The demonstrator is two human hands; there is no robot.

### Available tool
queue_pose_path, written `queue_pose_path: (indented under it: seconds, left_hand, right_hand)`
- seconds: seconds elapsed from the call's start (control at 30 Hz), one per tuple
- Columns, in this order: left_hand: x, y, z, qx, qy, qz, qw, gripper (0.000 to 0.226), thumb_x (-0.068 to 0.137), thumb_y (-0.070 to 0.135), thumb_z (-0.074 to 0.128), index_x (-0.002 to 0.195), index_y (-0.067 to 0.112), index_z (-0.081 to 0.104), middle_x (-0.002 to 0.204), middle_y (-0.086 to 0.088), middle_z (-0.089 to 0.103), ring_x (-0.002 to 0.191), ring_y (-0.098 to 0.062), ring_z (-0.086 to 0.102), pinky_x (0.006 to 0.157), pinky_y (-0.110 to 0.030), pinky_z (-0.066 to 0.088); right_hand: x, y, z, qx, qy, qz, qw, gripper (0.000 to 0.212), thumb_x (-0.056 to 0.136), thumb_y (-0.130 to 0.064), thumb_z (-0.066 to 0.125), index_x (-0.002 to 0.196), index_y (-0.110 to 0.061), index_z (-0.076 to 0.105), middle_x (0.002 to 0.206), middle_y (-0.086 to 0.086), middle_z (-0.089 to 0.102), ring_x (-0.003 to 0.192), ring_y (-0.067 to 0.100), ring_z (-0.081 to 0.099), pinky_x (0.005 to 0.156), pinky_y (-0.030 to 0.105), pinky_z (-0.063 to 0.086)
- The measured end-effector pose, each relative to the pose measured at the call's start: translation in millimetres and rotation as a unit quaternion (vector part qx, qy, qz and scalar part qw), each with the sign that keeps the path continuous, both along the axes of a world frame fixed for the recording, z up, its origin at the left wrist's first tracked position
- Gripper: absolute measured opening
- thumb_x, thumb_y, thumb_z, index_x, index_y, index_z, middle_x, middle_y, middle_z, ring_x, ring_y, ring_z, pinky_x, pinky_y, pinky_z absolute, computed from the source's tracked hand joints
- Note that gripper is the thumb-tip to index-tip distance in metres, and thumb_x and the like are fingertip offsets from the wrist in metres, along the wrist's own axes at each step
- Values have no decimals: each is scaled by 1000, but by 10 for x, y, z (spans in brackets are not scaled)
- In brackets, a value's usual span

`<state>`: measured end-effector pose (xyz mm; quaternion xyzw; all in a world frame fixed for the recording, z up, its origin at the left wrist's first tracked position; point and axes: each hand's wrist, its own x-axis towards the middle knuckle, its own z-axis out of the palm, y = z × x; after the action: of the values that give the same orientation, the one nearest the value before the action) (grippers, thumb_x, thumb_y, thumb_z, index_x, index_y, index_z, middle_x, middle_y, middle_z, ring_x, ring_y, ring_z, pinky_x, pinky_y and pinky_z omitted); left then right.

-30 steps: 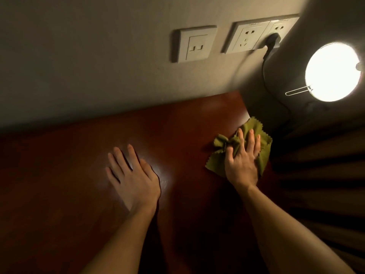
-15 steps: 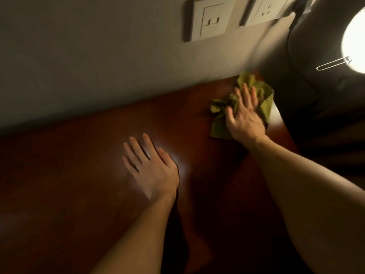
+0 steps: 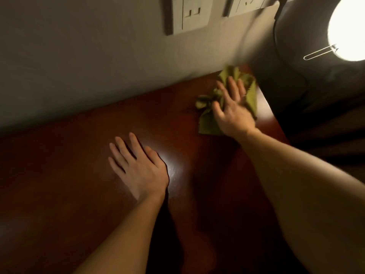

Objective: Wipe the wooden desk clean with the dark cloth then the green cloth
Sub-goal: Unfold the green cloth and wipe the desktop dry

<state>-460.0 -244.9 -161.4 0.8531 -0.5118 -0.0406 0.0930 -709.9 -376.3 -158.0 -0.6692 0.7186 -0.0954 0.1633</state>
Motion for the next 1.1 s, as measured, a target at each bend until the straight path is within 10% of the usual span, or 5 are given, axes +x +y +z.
queue_pose_path:
  seconds: [0.33, 0.5, 0.83, 1.1]
  left_hand:
    - [13, 28, 45, 13, 8, 2, 1000, 61, 110, 42, 27, 166, 20, 25, 175, -15, 15, 163, -34, 5, 130, -57, 10]
    - [38, 2, 38, 12, 26, 7, 1000, 60, 110, 41, 31, 165, 19, 27, 174, -16, 16, 163, -35, 7, 130, -58, 10]
    - [36, 11, 14, -1, 23, 2, 1000, 61, 108, 41, 29, 166, 21, 27, 174, -16, 17, 163, -34, 8, 130, -57, 8]
    - [74, 63, 138, -30, 85, -16, 996, 57, 109, 38, 33, 161, 16, 35, 173, -15, 22, 163, -32, 10, 131, -57, 7]
  right_hand:
    - [-34, 853, 199, 15, -5, -91, 996, 68, 104, -53, 30, 168, -32, 17, 177, -2, -3, 161, 19, -16, 131, 45, -6]
    - [150, 1440, 236, 69, -10, -114, 991, 66, 107, -51, 38, 167, -41, 12, 174, -13, -16, 156, 11, -29, 113, 22, -25]
    - [-99, 1025, 175, 57, -46, -168, 983, 66, 108, -54, 35, 167, -40, 10, 175, -7, -15, 158, 24, -26, 122, 36, -2]
    - [238, 2516, 127, 25, -51, -222, 973, 68, 105, -53, 40, 167, -39, 14, 176, -2, -12, 158, 30, -26, 130, 53, 9]
